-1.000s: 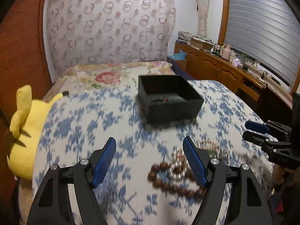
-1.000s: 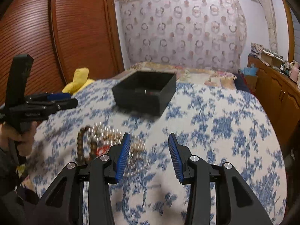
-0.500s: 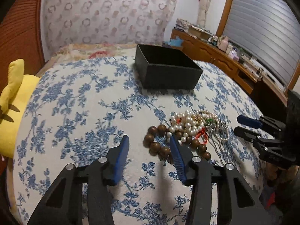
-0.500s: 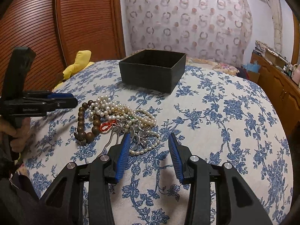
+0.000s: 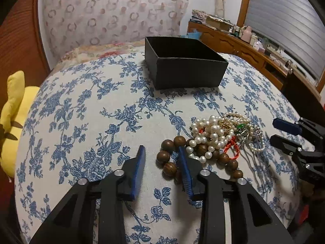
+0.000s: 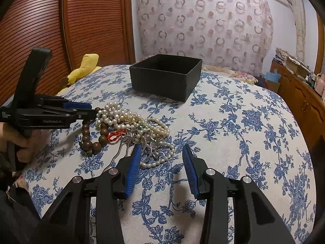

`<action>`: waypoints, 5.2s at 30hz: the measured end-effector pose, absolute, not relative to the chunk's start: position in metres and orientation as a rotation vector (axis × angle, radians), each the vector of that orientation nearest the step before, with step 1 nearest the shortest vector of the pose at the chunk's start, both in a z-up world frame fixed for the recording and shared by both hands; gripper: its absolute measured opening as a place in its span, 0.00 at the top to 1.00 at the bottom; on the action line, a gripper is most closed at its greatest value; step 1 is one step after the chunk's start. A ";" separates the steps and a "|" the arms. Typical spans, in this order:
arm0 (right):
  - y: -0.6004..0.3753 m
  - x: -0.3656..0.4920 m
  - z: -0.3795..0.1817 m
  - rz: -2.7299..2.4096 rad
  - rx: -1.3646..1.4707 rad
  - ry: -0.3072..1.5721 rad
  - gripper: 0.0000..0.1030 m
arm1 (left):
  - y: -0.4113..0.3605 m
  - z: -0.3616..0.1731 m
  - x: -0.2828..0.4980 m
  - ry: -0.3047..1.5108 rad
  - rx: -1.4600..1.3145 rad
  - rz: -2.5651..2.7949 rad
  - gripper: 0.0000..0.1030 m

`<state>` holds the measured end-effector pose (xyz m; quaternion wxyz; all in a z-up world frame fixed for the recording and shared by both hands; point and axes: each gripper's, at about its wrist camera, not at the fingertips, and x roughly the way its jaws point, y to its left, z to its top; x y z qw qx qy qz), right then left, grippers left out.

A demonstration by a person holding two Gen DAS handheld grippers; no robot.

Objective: Organize jewelry
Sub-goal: 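Grasp the brown wooden bead bracelet with the left tool and lift it, then grasp the pearl necklace with the right tool while the left tool holds the bead bracelet, then lower the bead bracelet and pearl necklace into the black box and open both tools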

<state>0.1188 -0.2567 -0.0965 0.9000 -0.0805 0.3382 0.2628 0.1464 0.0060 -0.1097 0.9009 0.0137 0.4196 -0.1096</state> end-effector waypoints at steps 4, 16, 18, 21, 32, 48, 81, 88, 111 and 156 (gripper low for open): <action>-0.256 0.119 -0.097 0.546 -0.164 0.703 0.57 | 0.007 -0.109 0.144 0.865 0.032 -0.253 0.87; -0.256 0.119 -0.099 0.549 -0.164 0.711 0.57 | 0.026 -0.052 0.106 0.695 -0.063 -0.275 0.88; -0.256 0.119 -0.100 0.546 -0.166 0.712 0.57 | 0.026 -0.041 0.103 0.671 -0.064 -0.276 0.88; -0.255 0.119 -0.099 0.546 -0.177 0.711 0.57 | 0.026 -0.030 0.099 0.643 -0.052 -0.270 0.88; -0.218 0.122 -0.081 0.671 -0.179 0.700 0.57 | 0.038 -0.030 0.086 0.619 -0.078 -0.257 0.88; -0.152 0.166 -0.091 0.724 -0.246 0.794 0.75 | 0.050 -0.036 0.079 0.613 -0.120 -0.262 0.88; -0.213 0.170 0.064 0.703 -0.197 0.457 0.78 | 0.022 0.025 0.129 0.513 -0.062 -0.297 0.88; -0.216 0.197 0.098 0.670 -0.217 0.402 0.78 | 0.013 0.038 0.159 0.502 -0.043 -0.308 0.88; -0.214 0.323 0.045 0.723 -0.194 0.522 0.78 | -0.013 0.010 0.298 0.619 -0.039 -0.347 0.88; -0.263 0.236 -0.041 0.647 -0.087 0.688 0.67 | -0.001 -0.043 0.220 0.715 -0.015 -0.238 0.13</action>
